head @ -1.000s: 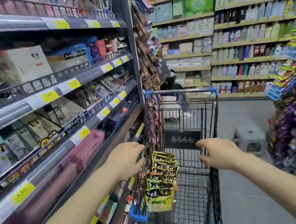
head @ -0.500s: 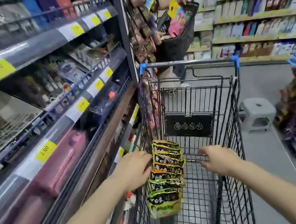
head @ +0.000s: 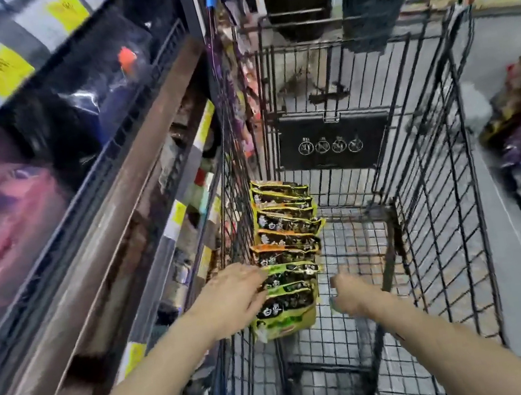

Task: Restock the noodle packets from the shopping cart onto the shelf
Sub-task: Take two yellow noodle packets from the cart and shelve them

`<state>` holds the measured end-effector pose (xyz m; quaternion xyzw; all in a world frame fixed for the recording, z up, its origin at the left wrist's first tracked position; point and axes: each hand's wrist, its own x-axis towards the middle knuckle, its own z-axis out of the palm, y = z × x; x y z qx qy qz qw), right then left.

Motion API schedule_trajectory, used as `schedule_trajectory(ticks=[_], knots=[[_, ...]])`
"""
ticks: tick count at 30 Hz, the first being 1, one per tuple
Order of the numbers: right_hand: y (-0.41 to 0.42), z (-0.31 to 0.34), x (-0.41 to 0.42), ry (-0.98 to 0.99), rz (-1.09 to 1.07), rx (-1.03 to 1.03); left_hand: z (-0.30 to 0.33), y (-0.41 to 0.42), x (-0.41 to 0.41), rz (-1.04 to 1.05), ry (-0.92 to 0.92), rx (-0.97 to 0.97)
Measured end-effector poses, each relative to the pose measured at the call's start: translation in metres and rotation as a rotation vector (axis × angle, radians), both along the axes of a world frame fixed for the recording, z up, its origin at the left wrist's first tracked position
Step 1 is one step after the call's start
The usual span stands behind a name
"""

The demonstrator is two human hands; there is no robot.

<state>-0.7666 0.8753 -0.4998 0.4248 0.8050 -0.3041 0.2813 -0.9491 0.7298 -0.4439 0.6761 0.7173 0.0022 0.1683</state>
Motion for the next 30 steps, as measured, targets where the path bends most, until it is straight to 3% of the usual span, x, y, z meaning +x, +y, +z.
schedule_trajectory(ticks=[7, 11, 16, 18, 24, 27, 30], knots=[[-0.028, -0.042, -0.021, 0.081, -0.131, -0.104, -0.035, -0.014, -0.002, 0.031, -0.003, 0.14], [-0.033, -0.066, -0.023, 0.273, -0.339, -0.176, -0.042, -0.014, 0.001, 0.072, -0.018, 0.225], [-0.052, -0.111, -0.022, 0.566, -0.699, -0.263, -0.044, -0.013, 0.004, 0.083, 0.016, 0.193], [-0.059, -0.113, -0.023, 0.611, -0.722, -0.235, -0.044, -0.014, 0.005, 0.095, 0.031, 0.168], [-0.057, -0.14, -0.009, 0.478, -0.715, -0.196, -0.045, -0.014, 0.007, 0.104, 0.033, 0.214], [-0.052, -0.122, -0.005, 0.534, -0.702, -0.16, -0.048, -0.013, 0.006, 0.071, 0.088, 0.236], [-0.043, -0.089, 0.001, 0.581, -0.734, -0.119, -0.045, -0.008, 0.008, 0.046, 0.225, 0.136]])
